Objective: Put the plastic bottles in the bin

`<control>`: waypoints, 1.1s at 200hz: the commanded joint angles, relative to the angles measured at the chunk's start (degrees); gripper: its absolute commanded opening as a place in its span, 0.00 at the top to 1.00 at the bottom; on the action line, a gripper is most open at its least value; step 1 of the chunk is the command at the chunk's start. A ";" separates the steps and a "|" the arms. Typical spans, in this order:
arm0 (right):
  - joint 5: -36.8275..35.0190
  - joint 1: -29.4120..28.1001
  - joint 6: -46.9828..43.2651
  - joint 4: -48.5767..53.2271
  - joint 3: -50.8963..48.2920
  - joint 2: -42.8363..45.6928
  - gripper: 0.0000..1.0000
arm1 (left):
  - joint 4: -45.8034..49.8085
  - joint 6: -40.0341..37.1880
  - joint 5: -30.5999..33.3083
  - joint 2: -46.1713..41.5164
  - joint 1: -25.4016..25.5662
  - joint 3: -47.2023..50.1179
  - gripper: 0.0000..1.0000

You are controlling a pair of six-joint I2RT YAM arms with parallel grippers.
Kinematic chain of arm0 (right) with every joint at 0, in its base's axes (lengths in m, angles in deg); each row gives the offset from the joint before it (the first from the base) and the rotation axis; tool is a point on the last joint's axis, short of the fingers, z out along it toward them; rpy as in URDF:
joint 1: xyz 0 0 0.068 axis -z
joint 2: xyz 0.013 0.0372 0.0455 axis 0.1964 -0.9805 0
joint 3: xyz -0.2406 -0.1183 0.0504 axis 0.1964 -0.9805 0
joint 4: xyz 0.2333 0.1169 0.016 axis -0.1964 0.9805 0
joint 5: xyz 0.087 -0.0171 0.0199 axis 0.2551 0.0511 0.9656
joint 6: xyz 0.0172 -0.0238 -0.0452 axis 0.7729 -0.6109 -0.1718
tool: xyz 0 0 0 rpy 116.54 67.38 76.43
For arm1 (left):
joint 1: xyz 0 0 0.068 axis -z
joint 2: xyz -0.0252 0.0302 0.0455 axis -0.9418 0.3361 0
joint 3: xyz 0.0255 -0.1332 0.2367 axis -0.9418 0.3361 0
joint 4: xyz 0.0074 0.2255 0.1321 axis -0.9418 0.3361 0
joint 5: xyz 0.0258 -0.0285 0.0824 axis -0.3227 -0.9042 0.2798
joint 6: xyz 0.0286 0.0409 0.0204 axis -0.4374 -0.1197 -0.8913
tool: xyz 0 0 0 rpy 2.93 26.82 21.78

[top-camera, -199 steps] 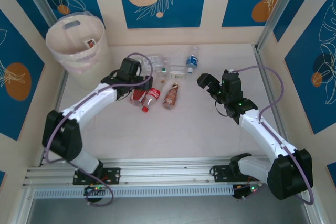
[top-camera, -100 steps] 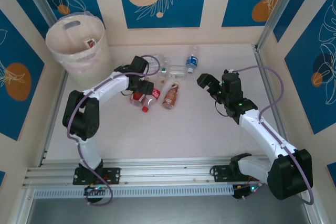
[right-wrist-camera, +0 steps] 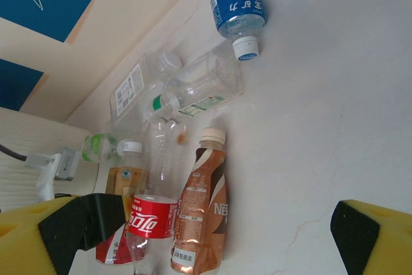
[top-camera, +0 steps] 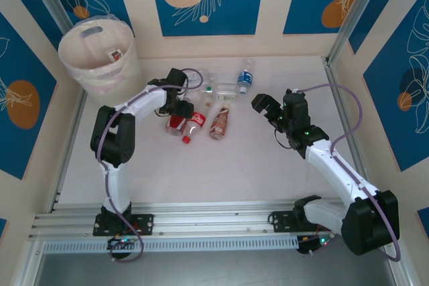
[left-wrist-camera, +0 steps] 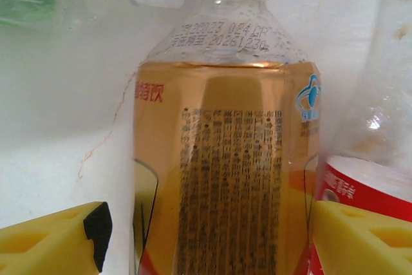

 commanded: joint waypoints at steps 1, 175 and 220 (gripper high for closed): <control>-0.17 0.33 -0.09 -0.05 0.54 -0.10 0.00 | 2.04 -1.49 -1.47 1.42 -0.16 -1.05 0.16; 7.60 -2.79 -9.96 -10.05 -0.30 -0.72 0.00 | -13.91 -3.34 -6.81 -18.13 0.00 15.16 0.61; 2.84 -7.67 -18.22 -13.86 -0.30 -1.03 0.00 | -20.23 -1.75 -14.80 -24.80 -0.02 18.42 0.87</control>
